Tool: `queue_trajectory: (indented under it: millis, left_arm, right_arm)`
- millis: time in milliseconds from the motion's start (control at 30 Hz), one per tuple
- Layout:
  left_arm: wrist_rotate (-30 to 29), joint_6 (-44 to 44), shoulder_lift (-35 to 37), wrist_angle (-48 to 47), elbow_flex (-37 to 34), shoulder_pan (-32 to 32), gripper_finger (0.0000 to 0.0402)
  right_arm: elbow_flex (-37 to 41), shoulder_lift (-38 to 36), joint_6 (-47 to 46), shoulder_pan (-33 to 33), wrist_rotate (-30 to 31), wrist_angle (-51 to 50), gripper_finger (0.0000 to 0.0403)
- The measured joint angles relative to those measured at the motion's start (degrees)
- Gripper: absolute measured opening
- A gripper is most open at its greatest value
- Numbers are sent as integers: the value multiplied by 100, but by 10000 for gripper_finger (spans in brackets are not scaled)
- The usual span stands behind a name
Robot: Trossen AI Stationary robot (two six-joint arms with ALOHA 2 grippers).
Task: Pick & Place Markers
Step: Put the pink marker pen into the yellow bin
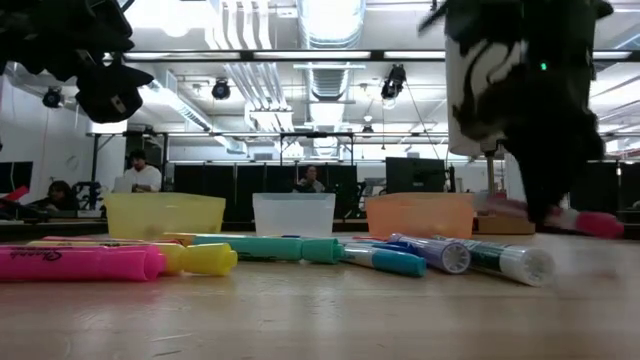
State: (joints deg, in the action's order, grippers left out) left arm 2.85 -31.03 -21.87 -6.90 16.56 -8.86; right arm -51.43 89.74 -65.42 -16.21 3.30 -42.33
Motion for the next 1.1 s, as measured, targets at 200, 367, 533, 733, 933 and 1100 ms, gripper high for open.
queue_trajectory:
  millis: [200, 367, 533, 733, 933, 1100]
  left_arm:
    - [-151, -37, -181, 672, 0, 0, 170]
    - [-338, 382, -443, 1399, 2, 0, 170]
    - [-957, 719, -753, 1987, 2, -2, 170]
    - [-1258, 978, -1199, 2753, 2, -1, 170]
    - [-1304, 1021, -1724, 3733, 4, 0, 170]
    - [-1364, 1091, -2221, 4360, 60, 11, 170]
  right_arm:
    - [-726, -49, 761, 4, 945, 224, 51]
    - [-1293, -37, 1724, 47, 1577, 1043, 51]
    - [-1628, -37, 2597, 184, 1692, 2059, 51]
    - [-1626, 0, 3355, 362, 1615, 3407, 51]
    - [-1578, 197, 3653, 495, 1590, 4134, 51]
    - [-1579, 463, 3744, 620, 1130, 4931, 51]
